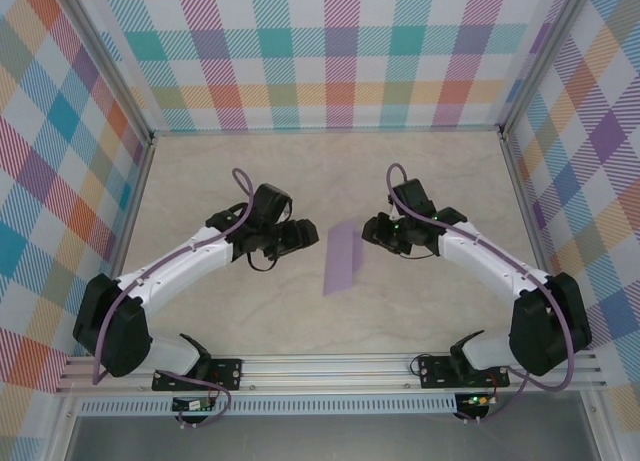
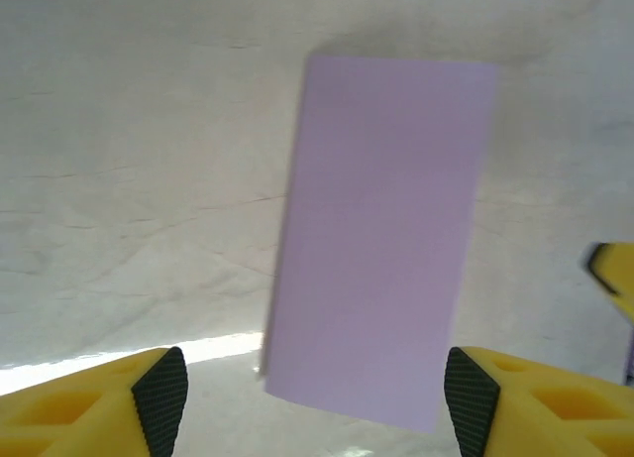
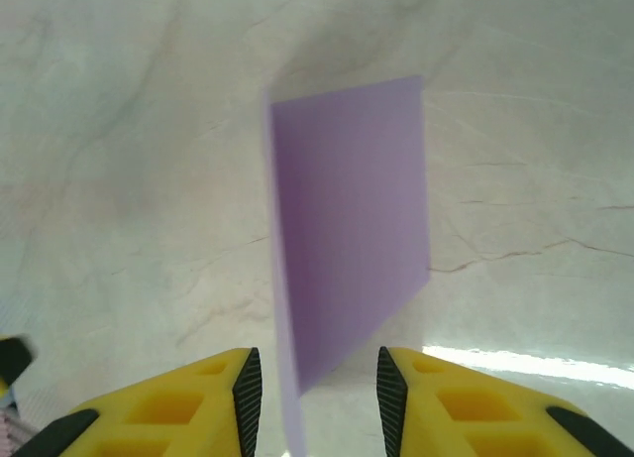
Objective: Fold a paper plane with a square sheet of paper (pick it up from the middle)
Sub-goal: Turn over the paper at the center of the table, then third fold the triangle at the center of the table.
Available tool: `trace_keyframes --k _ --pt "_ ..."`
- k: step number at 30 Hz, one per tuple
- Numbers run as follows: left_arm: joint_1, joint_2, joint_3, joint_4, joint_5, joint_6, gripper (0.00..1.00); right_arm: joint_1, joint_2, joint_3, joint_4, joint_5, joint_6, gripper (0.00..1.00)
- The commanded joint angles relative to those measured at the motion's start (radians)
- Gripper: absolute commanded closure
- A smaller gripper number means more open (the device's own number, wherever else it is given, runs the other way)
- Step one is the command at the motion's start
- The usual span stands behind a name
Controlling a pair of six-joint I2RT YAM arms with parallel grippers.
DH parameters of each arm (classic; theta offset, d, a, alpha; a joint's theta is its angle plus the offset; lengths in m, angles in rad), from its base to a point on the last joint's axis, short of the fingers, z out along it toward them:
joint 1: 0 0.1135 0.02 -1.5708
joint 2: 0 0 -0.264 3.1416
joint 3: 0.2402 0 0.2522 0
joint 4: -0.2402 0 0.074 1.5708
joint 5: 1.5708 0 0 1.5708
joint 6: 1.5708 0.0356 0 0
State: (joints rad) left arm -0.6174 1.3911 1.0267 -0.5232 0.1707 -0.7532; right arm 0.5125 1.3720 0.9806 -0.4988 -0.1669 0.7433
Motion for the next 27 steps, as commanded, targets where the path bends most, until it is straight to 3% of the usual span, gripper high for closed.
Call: trace_keyframes --k 1,8,19,27 --pt "0.026 0.017 -0.044 -0.007 -0.068 -0.038 0.24 0.063 0.042 0.097 -0.075 -0.086 -0.085 0.62" --pt "0.078 0.006 -0.133 -0.002 -0.144 -0.082 0.12 0.236 0.292 0.274 -0.108 -0.026 -0.037 0.68" --pt "0.1 0.023 -0.186 0.001 -0.116 -0.085 0.0 0.239 0.501 0.299 -0.129 0.066 -0.028 0.7" --pt "0.108 0.019 -0.181 0.002 -0.127 -0.1 0.0 0.247 0.607 0.331 -0.118 0.062 -0.188 0.65"
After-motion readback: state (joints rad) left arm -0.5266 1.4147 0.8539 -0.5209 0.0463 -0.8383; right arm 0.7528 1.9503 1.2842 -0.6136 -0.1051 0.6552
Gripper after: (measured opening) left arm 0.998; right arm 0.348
